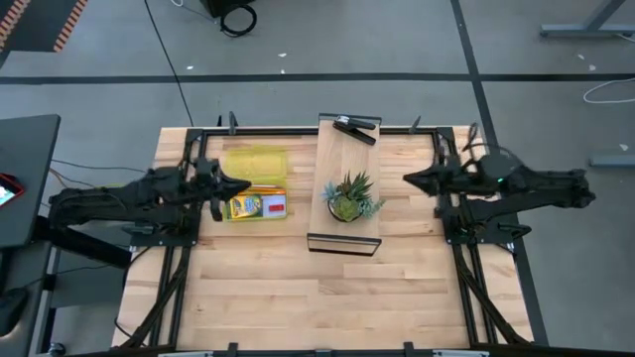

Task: Pack school essentials
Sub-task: Return to Home Position

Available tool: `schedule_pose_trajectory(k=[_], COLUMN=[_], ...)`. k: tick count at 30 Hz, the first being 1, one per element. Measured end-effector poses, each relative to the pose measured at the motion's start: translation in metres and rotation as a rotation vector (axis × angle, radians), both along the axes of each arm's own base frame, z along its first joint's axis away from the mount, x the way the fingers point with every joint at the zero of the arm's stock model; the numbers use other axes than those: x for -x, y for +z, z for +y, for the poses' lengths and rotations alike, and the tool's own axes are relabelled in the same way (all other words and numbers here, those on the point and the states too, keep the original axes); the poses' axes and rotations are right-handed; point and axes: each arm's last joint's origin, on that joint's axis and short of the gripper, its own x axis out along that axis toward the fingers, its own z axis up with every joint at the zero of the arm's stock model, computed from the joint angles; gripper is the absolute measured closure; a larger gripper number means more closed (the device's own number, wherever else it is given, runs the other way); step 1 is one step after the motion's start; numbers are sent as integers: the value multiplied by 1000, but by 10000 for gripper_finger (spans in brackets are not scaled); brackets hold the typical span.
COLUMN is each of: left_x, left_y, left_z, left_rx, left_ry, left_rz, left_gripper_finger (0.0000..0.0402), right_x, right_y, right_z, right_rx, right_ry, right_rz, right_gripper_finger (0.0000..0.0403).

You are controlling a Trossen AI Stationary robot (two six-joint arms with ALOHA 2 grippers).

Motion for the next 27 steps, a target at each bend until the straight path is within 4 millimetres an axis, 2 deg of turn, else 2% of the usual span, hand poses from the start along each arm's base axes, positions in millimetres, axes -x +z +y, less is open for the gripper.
schedule_pose_trajectory(k=[4,9,16,22,27], left_x=[-7,-9,-3,7,12], left_y=[-22,-52,-85,-84,-89], left_z=[-5,-10,-11,-10,-10], left_rx=[-36,-59,-19,-36,-39], left_ry=[-41,-79,-90,-82,-61], left_rz=[-92,-110,-148,-247,-239], left_gripper_finger=[395,398,399,399,400], right_x=[-12,-20,-22,-9,-1], right_y=[-28,-52,-72,-88,-102], right_z=[2,2,0,-4,-5], right_rx=[-17,-12,13,-9,-20], right_ry=[23,35,36,19,27], right_rz=[-19,-91,-122,-182,-271], right_gripper_finger=[393,393,393,393,393])
